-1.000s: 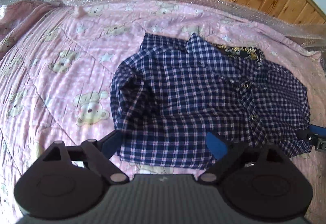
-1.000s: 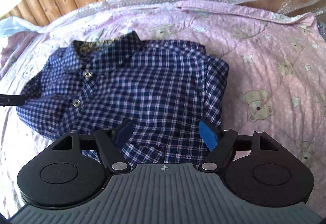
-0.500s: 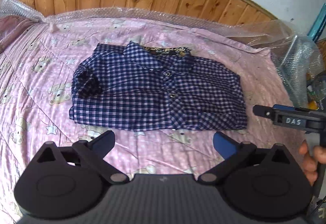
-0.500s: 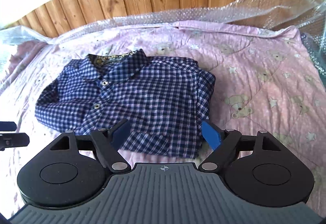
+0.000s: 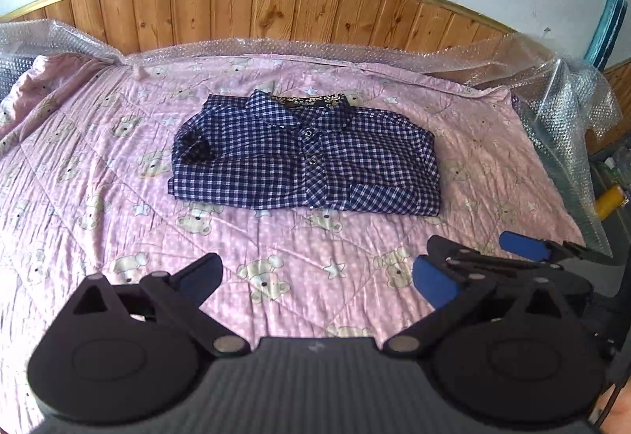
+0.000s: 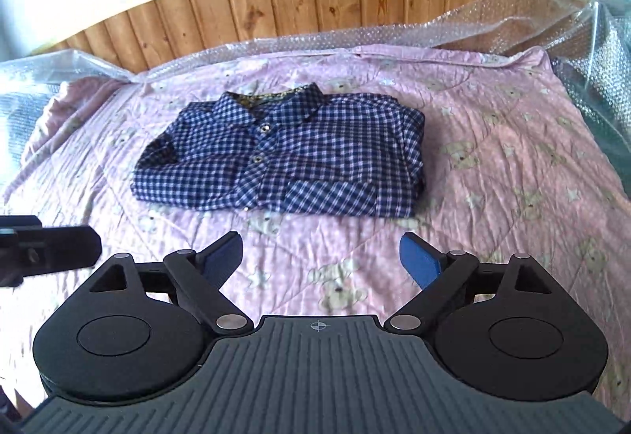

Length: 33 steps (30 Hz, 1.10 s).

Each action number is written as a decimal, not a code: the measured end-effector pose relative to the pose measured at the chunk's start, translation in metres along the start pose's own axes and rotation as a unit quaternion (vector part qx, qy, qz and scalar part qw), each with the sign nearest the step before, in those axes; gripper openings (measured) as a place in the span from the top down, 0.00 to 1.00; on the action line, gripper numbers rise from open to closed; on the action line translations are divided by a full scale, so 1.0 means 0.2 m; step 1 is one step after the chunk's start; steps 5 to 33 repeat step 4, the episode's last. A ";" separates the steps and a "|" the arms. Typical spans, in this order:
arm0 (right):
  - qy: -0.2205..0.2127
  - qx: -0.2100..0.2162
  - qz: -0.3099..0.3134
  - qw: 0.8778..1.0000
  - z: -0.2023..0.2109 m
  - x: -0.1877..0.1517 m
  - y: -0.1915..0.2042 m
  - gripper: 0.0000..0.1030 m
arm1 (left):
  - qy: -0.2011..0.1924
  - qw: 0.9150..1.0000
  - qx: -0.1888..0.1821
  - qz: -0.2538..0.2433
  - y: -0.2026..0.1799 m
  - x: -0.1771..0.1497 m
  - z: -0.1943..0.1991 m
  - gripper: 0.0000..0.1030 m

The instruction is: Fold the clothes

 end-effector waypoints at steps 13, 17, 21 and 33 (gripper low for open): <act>-0.006 0.003 -0.002 1.000 0.04 -0.04 0.05 0.14 | 0.002 1.000 0.010 -0.008 0.02 -0.08 0.04 0.00; -0.006 0.003 -0.002 1.000 0.04 -0.04 0.05 0.14 | 0.002 1.000 0.010 -0.008 0.02 -0.08 0.04 0.00; -0.006 0.003 -0.002 1.000 0.04 -0.04 0.05 0.14 | 0.002 1.000 0.010 -0.008 0.02 -0.08 0.04 0.00; -0.006 0.003 -0.002 1.000 0.04 -0.04 0.05 0.14 | 0.002 1.000 0.010 -0.008 0.02 -0.08 0.04 0.00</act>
Point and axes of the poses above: each gripper's, at about its wrist camera, not at the fingertips, and z roughly against the way its jaws point, y to its left, x to its top, the point moved 10 cm from there along -z, roughly the way its jaws point, and after that the axes turned 8 degrees about y, right-handed, at the moved point
